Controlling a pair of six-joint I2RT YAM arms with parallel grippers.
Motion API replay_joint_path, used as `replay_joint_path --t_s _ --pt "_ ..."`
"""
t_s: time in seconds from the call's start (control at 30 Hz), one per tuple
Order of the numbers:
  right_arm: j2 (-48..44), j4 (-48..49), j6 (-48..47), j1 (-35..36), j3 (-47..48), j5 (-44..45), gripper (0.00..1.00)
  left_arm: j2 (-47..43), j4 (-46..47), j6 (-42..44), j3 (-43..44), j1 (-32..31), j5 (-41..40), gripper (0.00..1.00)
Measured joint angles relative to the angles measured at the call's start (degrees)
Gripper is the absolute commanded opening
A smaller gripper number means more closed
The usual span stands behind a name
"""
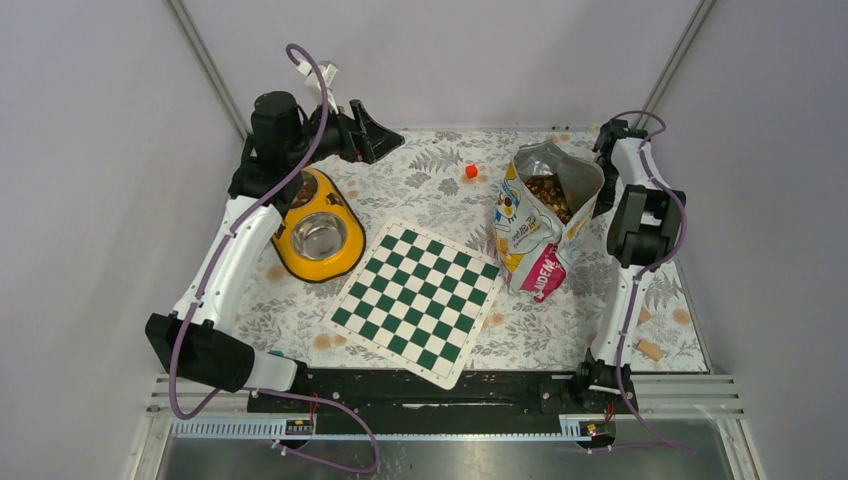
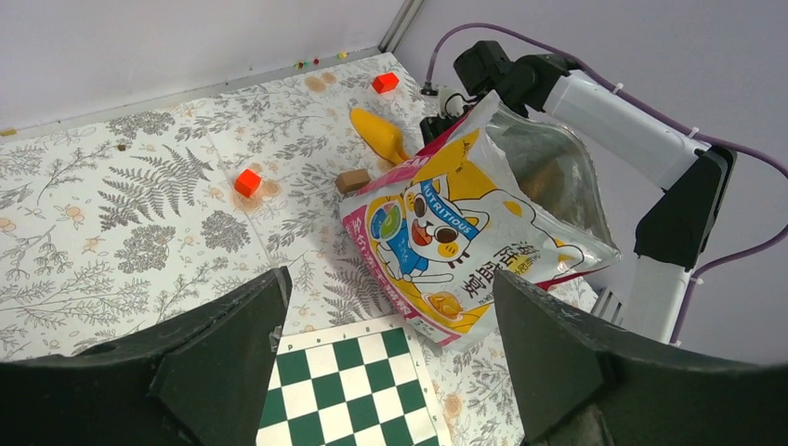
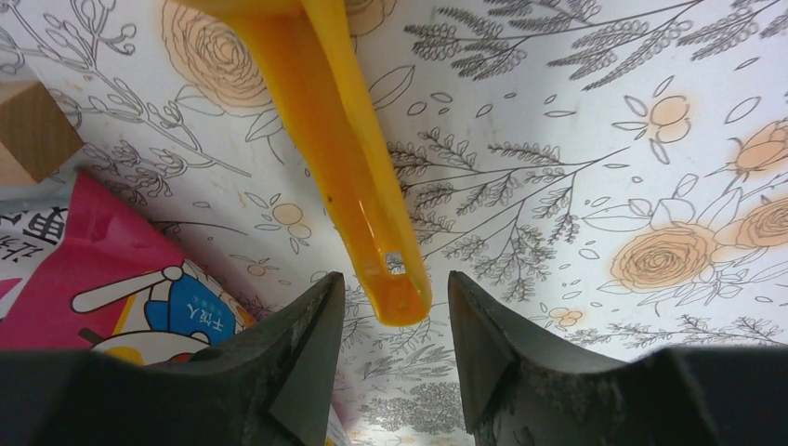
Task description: Serve the pet food
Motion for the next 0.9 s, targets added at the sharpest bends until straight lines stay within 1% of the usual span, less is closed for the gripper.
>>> replay_joint_path --t_s 0.07,0.1,0.13,0.17,0.2,0.27,0.43,0.5,0.7,0.9 --pt "0.17 -0.85 -0.17 0.37 0.09 -0.02 0.51 0.33 0.0 0.13 0.44 0.0 -0.02 0.82" --pt "0.22 -1.22 -0.17 0.52 0.09 0.0 0.48 0.44 0.04 0.2 0.66 0.0 -0.04 0.82" --pt "0.28 -1.62 -0.17 0.61 0.09 0.0 0.44 0.5 0.04 0.24 0.87 -0.02 -0.07 0.82" --pt "0.31 -2.01 -0.17 0.7 0.09 0.0 0.36 0.5 0.07 0.35 1.01 0.0 -0.09 0.82" --pt "0.33 -2.32 -0.17 0.76 0.09 0.04 0.31 0.5 0.04 0.44 1.16 0.0 -0.17 0.82" --pt "0.35 -2.84 -0.22 0.85 0.09 0.26 0.22 0.52 0.09 0.81 1.33 0.0 -0.26 0.82" --pt "0.39 -3.3 0.09 0.98 0.13 1.49 0.09 0.5 0.04 1.38 1.38 0.0 -0.52 0.82" --pt "0.39 -3.37 0.09 0.98 0.31 1.9 0.06 0.5 0.04 1.44 1.38 0.0 -0.59 0.82" --pt "0.33 -3.85 0.17 0.98 1.53 1.29 0.05 0.5 0.04 1.42 1.38 0.0 -0.66 0.82" --pt "-1.75 -5.7 1.09 0.98 7.17 -1.79 0.05 0.5 0.04 1.36 1.38 0.0 -0.85 0.82"
